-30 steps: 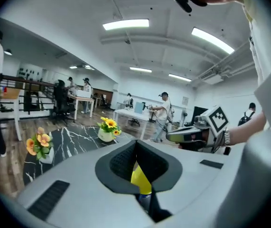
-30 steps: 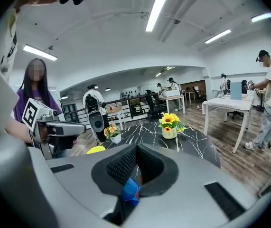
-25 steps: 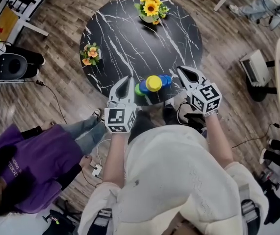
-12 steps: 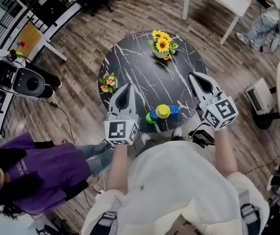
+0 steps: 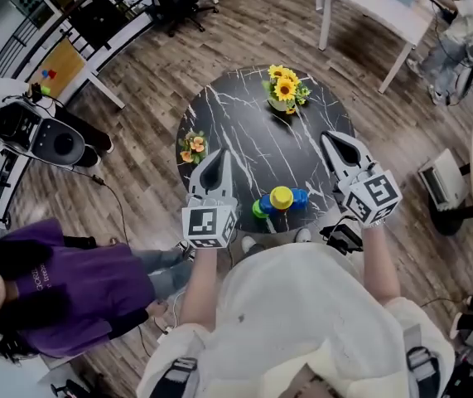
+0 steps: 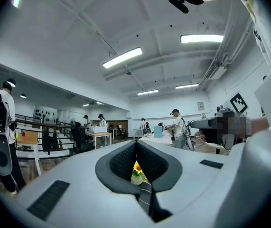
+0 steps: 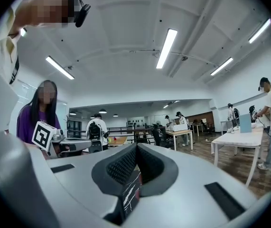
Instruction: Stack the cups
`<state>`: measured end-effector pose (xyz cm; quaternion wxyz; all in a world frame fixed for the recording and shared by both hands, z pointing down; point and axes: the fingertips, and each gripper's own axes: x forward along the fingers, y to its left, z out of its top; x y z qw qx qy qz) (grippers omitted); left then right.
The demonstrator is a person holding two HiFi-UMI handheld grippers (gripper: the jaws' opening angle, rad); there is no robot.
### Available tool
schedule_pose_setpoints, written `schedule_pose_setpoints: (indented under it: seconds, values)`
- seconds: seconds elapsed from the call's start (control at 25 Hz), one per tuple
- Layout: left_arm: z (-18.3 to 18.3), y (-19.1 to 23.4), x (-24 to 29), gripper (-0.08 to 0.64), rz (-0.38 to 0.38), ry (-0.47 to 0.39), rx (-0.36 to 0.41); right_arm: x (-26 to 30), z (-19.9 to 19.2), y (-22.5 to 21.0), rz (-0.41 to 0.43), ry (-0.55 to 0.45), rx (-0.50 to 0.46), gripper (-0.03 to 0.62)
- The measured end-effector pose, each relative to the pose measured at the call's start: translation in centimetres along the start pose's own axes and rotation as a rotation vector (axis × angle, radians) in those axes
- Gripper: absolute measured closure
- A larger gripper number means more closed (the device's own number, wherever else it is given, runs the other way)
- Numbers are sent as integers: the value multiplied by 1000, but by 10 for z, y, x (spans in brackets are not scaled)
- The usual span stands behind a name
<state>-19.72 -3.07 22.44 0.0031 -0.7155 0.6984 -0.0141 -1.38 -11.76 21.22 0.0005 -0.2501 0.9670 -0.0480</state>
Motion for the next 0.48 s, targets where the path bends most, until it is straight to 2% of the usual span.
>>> schedule_pose_setpoints:
  seconds: [0.48]
  values:
    - [2, 0, 2, 538, -10, 6, 9, 7, 5, 9, 20, 8, -24, 586]
